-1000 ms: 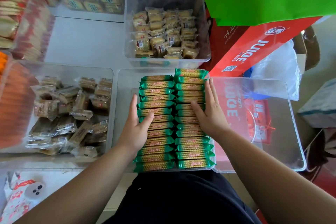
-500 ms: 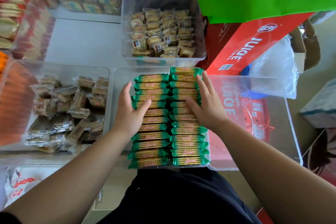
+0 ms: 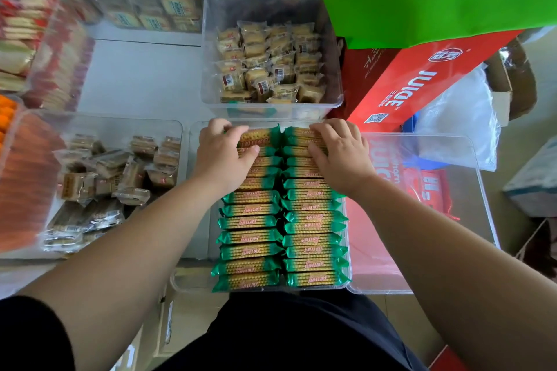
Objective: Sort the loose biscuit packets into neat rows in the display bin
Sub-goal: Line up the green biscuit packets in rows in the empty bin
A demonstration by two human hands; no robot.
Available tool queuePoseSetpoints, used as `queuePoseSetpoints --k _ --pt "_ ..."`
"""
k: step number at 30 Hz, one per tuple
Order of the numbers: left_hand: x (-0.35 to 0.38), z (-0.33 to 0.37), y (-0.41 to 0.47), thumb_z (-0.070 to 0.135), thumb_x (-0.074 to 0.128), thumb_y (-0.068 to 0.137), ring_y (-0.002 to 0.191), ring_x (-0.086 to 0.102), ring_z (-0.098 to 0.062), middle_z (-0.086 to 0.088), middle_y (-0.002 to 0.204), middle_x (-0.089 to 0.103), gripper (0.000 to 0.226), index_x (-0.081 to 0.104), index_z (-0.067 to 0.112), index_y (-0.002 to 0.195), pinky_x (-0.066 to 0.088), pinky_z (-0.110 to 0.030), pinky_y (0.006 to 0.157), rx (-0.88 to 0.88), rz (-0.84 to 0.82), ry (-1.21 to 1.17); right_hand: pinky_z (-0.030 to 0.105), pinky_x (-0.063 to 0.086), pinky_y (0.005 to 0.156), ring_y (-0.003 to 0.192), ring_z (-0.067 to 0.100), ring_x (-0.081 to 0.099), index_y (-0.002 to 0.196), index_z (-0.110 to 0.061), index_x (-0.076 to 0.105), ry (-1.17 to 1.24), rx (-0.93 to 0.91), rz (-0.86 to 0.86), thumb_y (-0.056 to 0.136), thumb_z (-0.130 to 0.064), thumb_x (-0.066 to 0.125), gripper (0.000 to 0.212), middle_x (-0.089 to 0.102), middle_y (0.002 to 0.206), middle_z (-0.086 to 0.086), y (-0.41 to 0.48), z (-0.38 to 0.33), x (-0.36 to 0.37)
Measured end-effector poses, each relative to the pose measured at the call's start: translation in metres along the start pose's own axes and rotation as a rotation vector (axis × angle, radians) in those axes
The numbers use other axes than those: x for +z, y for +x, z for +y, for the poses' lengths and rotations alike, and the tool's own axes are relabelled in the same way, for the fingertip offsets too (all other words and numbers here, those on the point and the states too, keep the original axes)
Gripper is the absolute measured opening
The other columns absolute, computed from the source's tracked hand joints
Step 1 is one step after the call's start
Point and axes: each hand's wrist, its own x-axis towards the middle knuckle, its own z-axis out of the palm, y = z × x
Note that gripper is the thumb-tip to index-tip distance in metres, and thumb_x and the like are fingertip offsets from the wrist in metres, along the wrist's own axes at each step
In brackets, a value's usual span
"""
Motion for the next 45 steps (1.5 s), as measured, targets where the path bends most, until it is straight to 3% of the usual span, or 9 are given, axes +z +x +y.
queuePoseSetpoints --k 4,7,12,18,22,30,36,42,45 --pt "-0.003 -0.001 0.013 0.027 0.063 0.100 0.123 0.049 -0.024 -0.001 0.129 0.054 0.021 0.064 0.020 0.119 0.038 -0.035 0.102 0.058 0.005 -0.082 0.048 0.027 0.112 0.139 0.023 0.029 0.139 -0.032 0.050 -0.007 0.001 0.010 0.103 -0.045 0.043 0.039 0.049 0.141 -0.009 0.003 0.003 0.001" --pt "-0.009 0.002 0.020 0.026 0.067 0.097 0.109 0.051 -0.014 0.007 0.118 0.057 0.035 0.061 0.025 0.132 0.040 -0.031 0.091 0.054 -0.073 -0.080 0.050 0.027 0.111 0.137 0.024 0.029 0.136 -0.036 0.052 0.014 0.015 0.015 0.102 -0.045 0.044 0.036 0.051 0.138 -0.011 0.005 0.005 0.003" --pt "-0.020 0.007 0.033 0.028 0.065 0.098 0.103 0.053 -0.018 0.006 0.112 0.057 0.021 0.072 0.019 0.116 0.038 -0.032 0.084 0.100 -0.142 0.057 0.051 0.028 0.109 0.131 0.025 0.032 0.135 -0.042 0.054 0.027 0.044 0.033 0.101 -0.047 0.046 0.035 0.050 0.133 -0.007 0.004 0.007 0.006" --pt "-0.036 0.026 0.042 0.019 0.064 0.098 0.102 0.057 -0.023 -0.007 0.116 0.065 0.020 0.070 0.010 0.114 0.040 -0.031 0.081 0.225 0.132 0.048 0.050 0.033 0.103 0.123 0.030 0.039 0.134 -0.044 0.057 0.062 0.067 0.078 0.102 -0.038 0.049 0.034 0.047 0.128 0.003 0.000 0.008 0.008" --pt "-0.024 0.056 0.054 0.018 0.065 0.097 0.103 0.059 -0.024 -0.006 0.116 0.065 0.022 0.072 0.009 0.116 0.048 -0.039 0.088 0.320 0.044 0.022 0.051 0.037 0.099 0.119 0.030 0.042 0.133 -0.042 0.061 0.087 0.052 0.107 0.101 -0.036 0.054 0.034 0.056 0.124 -0.003 0.000 0.012 0.004" --pt "-0.004 0.083 0.076 0.025 0.066 0.098 0.106 0.060 -0.024 0.000 0.119 0.066 0.025 0.074 0.017 0.121 0.046 -0.038 0.092 0.405 -0.193 0.104 0.048 0.038 0.100 0.122 0.023 0.046 0.150 -0.031 0.033 0.290 0.181 0.101 0.086 -0.041 0.072 0.076 0.066 0.122 -0.014 0.001 0.017 -0.006" --pt "0.010 0.087 0.080 0.023 0.060 0.101 0.110 0.057 -0.029 -0.003 0.119 0.061 0.027 0.073 0.020 0.126 0.047 -0.046 0.098 0.379 -0.262 0.132 0.051 0.043 0.105 0.125 0.025 0.046 0.145 -0.026 0.052 0.258 0.136 0.090 0.093 -0.035 0.066 0.055 0.049 0.133 0.002 0.002 0.026 0.000" --pt "0.023 0.067 0.065 0.022 0.064 0.099 0.101 0.049 -0.033 -0.006 0.103 0.053 0.029 0.072 0.025 0.127 0.039 -0.042 0.078 0.480 -0.047 0.161 0.055 0.030 0.116 0.146 0.025 0.026 0.158 -0.037 0.027 0.164 0.068 -0.060 0.102 -0.049 0.044 0.060 0.024 0.164 -0.010 -0.004 0.020 -0.002" --pt "0.025 0.061 0.055 0.037 0.048 0.105 0.134 0.038 -0.038 -0.008 0.150 0.043 0.042 0.052 0.036 0.147 0.032 -0.052 0.109 0.444 -0.105 0.346 0.056 0.021 0.120 0.154 0.019 0.007 0.160 -0.041 0.009 0.076 0.087 -0.162 0.101 -0.059 0.031 0.065 -0.002 0.167 -0.021 -0.008 0.019 -0.001"
